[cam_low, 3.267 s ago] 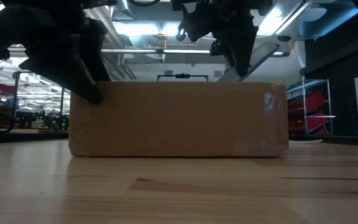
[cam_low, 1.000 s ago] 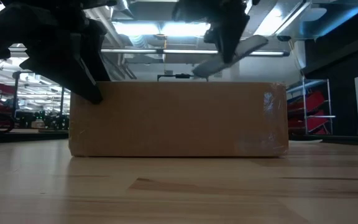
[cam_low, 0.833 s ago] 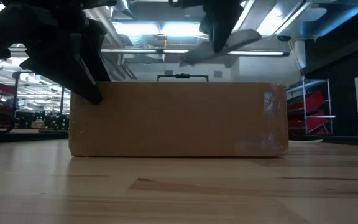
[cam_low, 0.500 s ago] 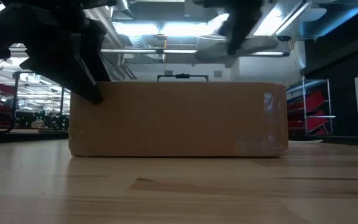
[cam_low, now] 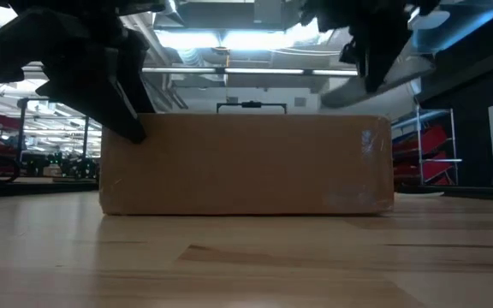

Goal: Unpack boxes
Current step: Open the box using the silver cutter

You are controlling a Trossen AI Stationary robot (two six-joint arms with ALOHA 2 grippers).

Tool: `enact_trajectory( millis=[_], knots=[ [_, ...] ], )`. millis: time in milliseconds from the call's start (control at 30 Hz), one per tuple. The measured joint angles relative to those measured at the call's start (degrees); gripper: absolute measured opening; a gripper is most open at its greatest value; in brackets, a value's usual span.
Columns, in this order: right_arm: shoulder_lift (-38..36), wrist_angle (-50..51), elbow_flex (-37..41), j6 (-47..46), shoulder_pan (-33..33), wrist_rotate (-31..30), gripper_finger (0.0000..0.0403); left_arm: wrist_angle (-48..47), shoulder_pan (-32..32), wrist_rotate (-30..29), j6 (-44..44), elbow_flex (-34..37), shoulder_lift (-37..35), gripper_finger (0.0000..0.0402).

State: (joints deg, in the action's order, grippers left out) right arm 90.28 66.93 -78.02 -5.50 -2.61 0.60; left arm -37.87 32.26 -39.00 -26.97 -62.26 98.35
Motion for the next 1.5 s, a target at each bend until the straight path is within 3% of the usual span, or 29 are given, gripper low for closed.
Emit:
enact_trajectory(
  millis=[967, 1500],
  knots=[
    [9.9, 5.5, -13.6, 6.0, 0.9, 0.3, 0.0063, 0.2, -0.7, -0.3, 0.2, 0.0, 0.0, 0.0235],
    [13.3, 7.7, -14.0, 7.3, 2.0, 1.9, 0.0063, 0.4, -0.6, -0.3, 0.5, 0.0, 0.0, 0.0235]
  ],
)
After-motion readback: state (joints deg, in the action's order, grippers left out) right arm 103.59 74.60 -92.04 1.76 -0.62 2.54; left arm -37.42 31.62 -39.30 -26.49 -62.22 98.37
